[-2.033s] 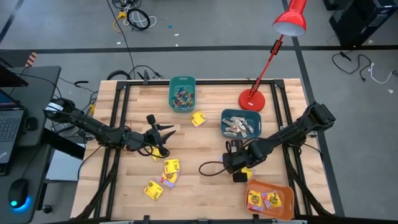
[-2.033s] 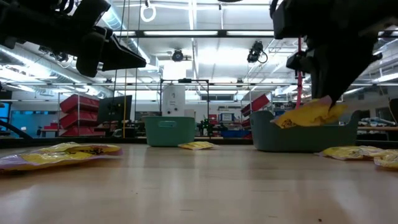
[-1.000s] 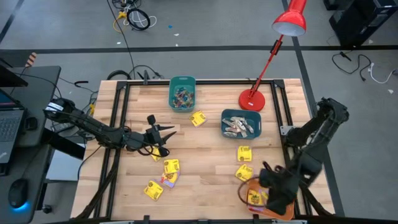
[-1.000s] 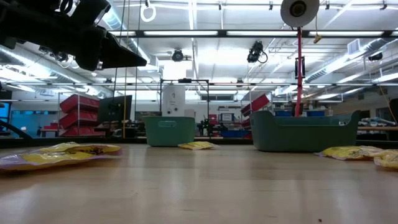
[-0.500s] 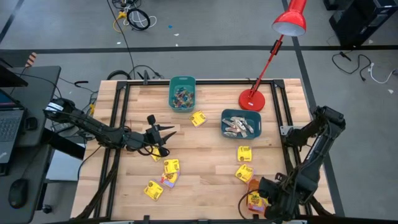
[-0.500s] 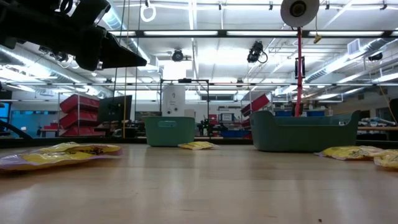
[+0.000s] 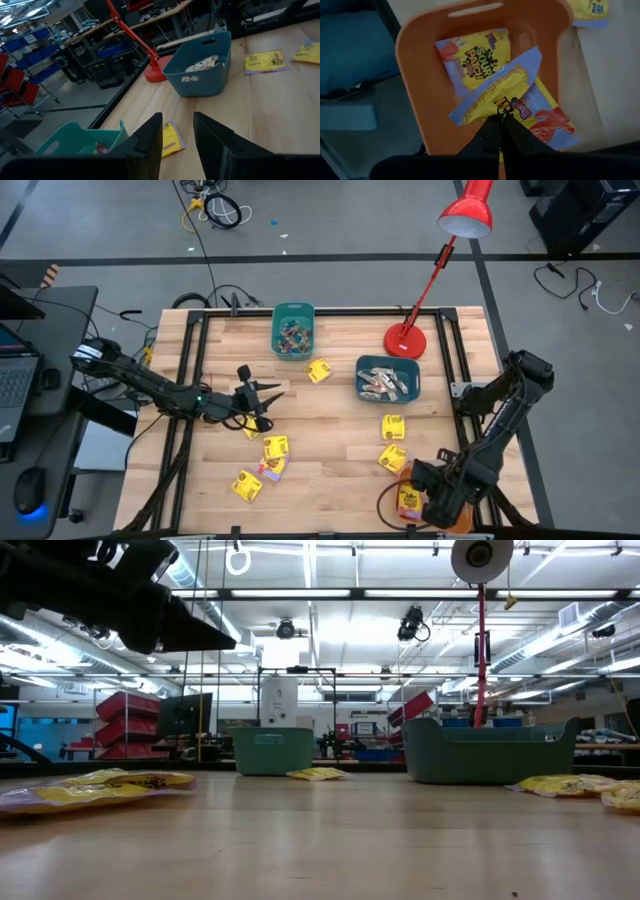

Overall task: Sort candy
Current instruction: Put the yellow candy bag into the orange bin

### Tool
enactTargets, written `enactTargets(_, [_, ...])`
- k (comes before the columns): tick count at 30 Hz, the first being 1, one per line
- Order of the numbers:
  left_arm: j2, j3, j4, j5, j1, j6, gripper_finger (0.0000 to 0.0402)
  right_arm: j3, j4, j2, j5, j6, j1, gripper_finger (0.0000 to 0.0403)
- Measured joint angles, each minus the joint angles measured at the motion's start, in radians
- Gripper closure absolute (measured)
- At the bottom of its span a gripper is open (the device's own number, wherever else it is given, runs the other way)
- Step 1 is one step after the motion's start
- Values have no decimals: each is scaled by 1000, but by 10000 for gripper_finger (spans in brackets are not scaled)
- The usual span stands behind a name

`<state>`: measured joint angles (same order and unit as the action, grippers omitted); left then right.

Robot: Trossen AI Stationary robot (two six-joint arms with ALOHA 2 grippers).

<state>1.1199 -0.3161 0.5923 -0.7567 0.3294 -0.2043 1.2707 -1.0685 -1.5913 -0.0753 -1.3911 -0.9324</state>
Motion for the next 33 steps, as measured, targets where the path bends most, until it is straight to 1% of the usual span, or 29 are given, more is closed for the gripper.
enactTargets(6, [0,0,-16,1,0,3,289,-2,2,0,-1,24,30,403])
enactTargets(16, [0,0,-43,2,0,50,289,-2,7,0,0,23,64,403])
enactTargets(18, [0,0,-43,2,0,59,289,-2,20,0,4,23,65,403])
enactTargets(22, [0,0,-44,2,0,65,289,-2,100,-9,6,24,67,403])
enactTargets(25, [0,0,-44,2,0,80,289,-2,138,-23,-29,-2,72,403])
enactTargets(27, [0,0,-45,2,0,84,289,-2,134,-27,-57,-23,73,403])
enactTargets(33, [0,0,-45,16,0,86,289,-2,126,-27,-54,-22,73,403])
